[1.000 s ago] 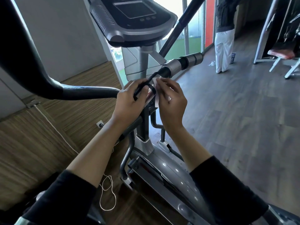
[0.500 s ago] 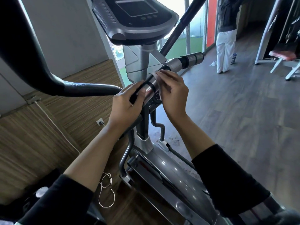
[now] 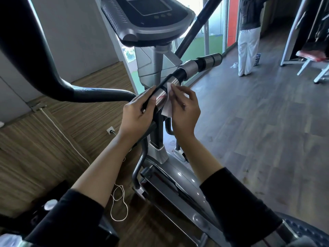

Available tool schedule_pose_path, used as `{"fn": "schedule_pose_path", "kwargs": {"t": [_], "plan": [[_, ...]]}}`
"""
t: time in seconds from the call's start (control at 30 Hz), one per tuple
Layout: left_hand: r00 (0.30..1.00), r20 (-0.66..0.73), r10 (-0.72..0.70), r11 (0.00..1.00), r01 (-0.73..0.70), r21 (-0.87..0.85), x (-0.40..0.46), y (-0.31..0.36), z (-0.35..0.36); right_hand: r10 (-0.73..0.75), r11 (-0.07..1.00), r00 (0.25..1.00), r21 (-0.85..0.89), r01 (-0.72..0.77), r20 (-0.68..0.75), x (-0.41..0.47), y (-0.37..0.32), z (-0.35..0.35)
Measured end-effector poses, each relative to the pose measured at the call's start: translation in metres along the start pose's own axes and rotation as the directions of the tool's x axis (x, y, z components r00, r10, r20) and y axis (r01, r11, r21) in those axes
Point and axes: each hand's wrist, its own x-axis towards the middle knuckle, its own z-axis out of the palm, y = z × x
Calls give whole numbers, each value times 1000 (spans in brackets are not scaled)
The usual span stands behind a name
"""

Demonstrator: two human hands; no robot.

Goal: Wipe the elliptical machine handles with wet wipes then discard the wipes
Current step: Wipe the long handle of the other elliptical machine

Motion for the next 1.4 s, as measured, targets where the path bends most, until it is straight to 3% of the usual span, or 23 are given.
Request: {"fn": "schedule_pose_path", "kwargs": {"t": [0.13, 0.43, 0.57, 0.73, 1.03, 1.27, 1.4], "plan": [[999, 14, -36, 999, 36, 3, -1, 0, -4, 205, 968, 979, 146, -203, 6, -27, -10, 5], [994, 50, -95, 995, 96, -36, -2, 4, -10, 406, 901, 912, 196, -387, -65, -19, -24, 14], [995, 50, -81, 995, 83, -54, -2, -1, -8, 361, 919, 932, 182, -351, -28, -35, -24, 12], [997, 55, -57, 987, 65, -146, 1, -10, -8, 205, 978, 975, -27, -208, -88, -14, -26, 14], [987, 163, 4, 967, 38, -250, 9, -27, -16, 119, 966, 981, -212, -150, -154, -33, -24, 23], [965, 240, -102, 882, 200, -428, 8, -32, -14, 101, 934, 982, -326, -150, -162, -20, -32, 28], [966, 250, -72, 854, 189, -484, 7, -37, -14, 77, 936, 983, -328, -130, -169, -37, -30, 28]]}}
